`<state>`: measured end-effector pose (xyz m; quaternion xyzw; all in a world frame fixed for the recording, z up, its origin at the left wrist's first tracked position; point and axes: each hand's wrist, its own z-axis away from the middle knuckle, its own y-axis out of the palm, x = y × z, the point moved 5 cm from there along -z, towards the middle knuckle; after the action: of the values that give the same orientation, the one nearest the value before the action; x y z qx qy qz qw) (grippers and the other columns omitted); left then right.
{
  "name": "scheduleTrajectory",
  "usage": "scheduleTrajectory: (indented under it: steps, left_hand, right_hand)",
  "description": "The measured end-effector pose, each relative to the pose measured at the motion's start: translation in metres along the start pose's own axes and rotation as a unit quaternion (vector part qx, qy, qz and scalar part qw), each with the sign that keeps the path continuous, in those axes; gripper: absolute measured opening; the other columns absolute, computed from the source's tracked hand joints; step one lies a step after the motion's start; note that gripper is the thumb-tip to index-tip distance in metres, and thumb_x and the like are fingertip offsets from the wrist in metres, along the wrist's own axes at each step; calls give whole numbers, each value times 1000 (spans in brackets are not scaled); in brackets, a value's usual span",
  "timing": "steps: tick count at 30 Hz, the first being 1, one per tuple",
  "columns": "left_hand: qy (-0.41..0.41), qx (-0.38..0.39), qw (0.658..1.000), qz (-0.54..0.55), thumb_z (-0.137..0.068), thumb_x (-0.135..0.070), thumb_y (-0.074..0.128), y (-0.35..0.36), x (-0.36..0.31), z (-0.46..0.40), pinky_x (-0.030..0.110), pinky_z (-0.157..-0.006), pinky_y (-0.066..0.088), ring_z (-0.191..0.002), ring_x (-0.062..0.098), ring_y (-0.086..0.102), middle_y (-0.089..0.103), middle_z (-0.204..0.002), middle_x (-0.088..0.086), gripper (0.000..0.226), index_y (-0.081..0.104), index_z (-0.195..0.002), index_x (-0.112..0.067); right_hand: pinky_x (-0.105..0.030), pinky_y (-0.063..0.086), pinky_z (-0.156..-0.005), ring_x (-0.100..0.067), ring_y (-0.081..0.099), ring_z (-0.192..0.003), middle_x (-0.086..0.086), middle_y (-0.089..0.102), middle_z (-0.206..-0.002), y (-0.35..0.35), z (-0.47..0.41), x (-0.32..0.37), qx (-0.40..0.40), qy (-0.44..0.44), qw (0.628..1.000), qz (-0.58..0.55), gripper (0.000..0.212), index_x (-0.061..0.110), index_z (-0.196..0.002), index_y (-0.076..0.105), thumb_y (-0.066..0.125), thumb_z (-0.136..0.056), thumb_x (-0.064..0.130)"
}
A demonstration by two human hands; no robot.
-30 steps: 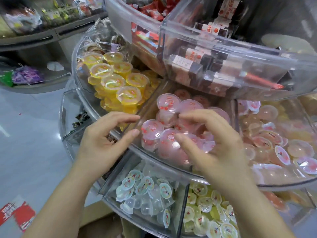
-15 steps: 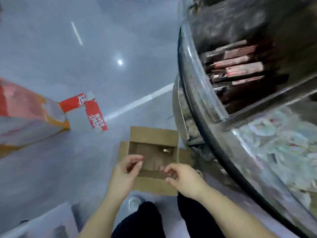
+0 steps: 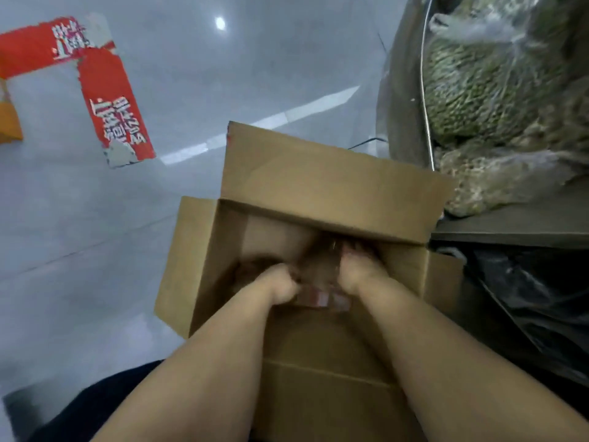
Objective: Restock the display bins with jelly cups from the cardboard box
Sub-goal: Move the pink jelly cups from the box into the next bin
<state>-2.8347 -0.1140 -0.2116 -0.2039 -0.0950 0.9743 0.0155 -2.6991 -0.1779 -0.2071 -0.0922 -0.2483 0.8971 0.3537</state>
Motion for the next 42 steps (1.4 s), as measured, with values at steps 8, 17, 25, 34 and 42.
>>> scheduleTrajectory:
  steps: [8, 17, 25, 34, 42]
  left_hand:
    - [64, 65, 970, -225, -74, -32, 76, 29, -3, -51, 28, -104, 36, -128, 26, 43, 43, -143, 8, 75, 41, -139, -18]
    - [18, -81, 990, -117, -74, -28, 73, -12, 7, -38, 26, -83, 41, -108, 25, 53, 54, -116, 4, 49, 50, -116, -16]
    - [23, -159, 980, -121, -70, -32, 74, -47, 7, -19, 28, -84, 44, -103, 27, 55, 58, -109, 9, 48, 53, -110, -13]
    - [41, -172, 977, -115, -72, -23, 73, -63, 5, -3, 32, -89, 49, -103, 27, 59, 63, -112, 9, 44, 58, -113, -18]
    - [104, -252, 960, 66, -73, -20, 75, -64, -32, 137, 10, -87, 37, -94, 8, 55, 43, -105, -3, 53, 57, -122, -26]
  right_hand:
    - [-35, 33, -100, -28, 38, -126, -11, 52, -129, 25, -41, -9, -132, -13, 986, 101, 41, 9, -130, 41, 51, -93, 22]
    - [-30, 39, -100, -28, 44, -128, -11, 42, -143, 41, -48, 3, -1, 11, 968, -250, 75, 12, -141, 30, 67, -81, 38]
    - [-37, 38, -105, -33, 44, -129, -21, 39, -143, 51, -60, 35, -31, 139, 875, -463, 119, -6, -142, 12, 64, -66, 69]
    - [-22, 40, -55, -13, 54, -62, -6, 61, -81, 38, -49, 59, 121, 115, 664, -729, 18, 17, -83, 54, 49, -91, 31]
    - [-35, 47, -75, -24, 59, -78, -10, 59, -88, -20, 108, 33, 188, 117, 540, -812, 17, 15, -89, 58, 43, -87, 24]
